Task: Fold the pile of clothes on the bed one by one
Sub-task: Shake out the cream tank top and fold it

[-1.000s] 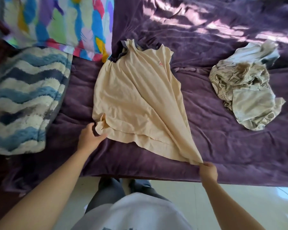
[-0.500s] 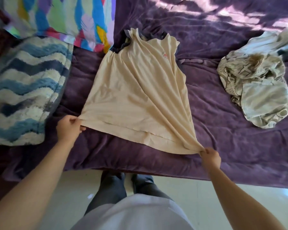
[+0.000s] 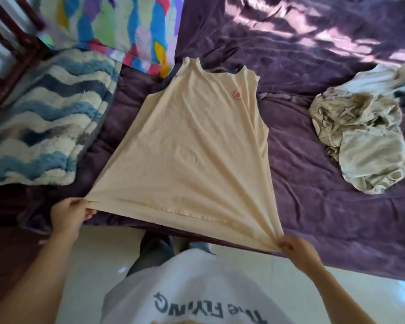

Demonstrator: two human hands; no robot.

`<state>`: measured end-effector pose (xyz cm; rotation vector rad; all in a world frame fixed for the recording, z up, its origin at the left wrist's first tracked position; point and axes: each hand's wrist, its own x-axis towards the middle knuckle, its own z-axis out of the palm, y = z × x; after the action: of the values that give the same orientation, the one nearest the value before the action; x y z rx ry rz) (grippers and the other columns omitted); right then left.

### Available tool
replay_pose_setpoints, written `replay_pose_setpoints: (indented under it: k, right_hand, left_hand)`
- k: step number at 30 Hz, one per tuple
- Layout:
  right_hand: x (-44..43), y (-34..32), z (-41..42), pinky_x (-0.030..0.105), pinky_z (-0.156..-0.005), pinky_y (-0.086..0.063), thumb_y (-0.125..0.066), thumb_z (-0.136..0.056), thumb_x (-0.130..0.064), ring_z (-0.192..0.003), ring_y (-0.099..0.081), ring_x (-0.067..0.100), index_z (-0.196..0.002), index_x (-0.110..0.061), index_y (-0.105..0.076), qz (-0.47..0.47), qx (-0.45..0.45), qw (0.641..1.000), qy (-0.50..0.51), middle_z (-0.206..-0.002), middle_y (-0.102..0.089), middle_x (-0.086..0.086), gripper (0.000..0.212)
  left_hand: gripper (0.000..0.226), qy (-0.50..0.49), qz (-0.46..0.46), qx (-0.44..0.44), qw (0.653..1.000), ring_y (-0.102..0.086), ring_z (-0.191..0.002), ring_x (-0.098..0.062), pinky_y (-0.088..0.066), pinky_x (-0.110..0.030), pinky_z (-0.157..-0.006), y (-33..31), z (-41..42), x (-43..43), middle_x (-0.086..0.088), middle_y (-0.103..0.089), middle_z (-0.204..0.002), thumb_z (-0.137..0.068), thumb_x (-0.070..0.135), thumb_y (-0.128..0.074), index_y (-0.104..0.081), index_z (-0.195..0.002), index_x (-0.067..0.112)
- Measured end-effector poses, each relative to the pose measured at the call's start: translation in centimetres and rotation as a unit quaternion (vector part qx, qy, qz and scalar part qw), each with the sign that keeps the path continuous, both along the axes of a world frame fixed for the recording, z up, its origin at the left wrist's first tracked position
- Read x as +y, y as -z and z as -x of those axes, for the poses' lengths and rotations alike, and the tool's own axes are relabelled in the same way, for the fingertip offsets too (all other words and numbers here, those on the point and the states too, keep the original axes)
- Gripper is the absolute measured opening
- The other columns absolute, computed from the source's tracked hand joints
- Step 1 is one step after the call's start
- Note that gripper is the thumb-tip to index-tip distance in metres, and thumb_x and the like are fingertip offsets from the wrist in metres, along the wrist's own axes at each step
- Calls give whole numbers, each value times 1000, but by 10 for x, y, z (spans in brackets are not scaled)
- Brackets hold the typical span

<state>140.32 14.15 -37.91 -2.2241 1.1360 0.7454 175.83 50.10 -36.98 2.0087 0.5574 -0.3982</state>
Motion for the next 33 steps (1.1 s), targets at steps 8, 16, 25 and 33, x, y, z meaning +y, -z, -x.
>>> replay_pose_setpoints:
  k: [8,16,25,33]
  right_hand:
    - [-9,8,-30,25,-77,-43,-54,-83,-31,-109,-57,19,-106,-24,-63,-37,231,953,-192,-117,-61,-5,26]
    - [-17,3,-105,42,-101,-40,-47,-90,-26,-126,-40,31,-123,-18,-53,1,207,953,-219,-135,-41,10,34]
    - [-35,-17,-201,41,-98,-41,-45,-92,-23,-123,-39,28,-123,-15,-52,37,89,984,-151,-128,-43,10,32]
    - [-96,-29,-292,39,-99,-38,-46,-93,-21,-124,-38,31,-121,-13,-53,61,64,994,-71,-127,-44,11,30]
  left_hand:
    - [14,281,-352,16,893,-59,-91,-39,-43,-37,-73,-18,8,16,-22,-64,-89,-82,20,-64,-60,-79,8]
    - [29,392,-465,-11,793,-45,-112,-38,-43,-44,-84,-29,-3,-46,-18,-47,-119,-85,11,-49,-53,-114,7]
    - [34,544,-398,-73,735,-39,-120,-30,-38,-38,-93,-6,-50,-125,-9,-47,-130,-89,26,-48,-52,-121,14]
    - [35,519,-274,-77,806,-43,-116,-35,-40,-41,-93,4,-160,-220,-15,-49,-125,-88,21,-51,-52,-121,8]
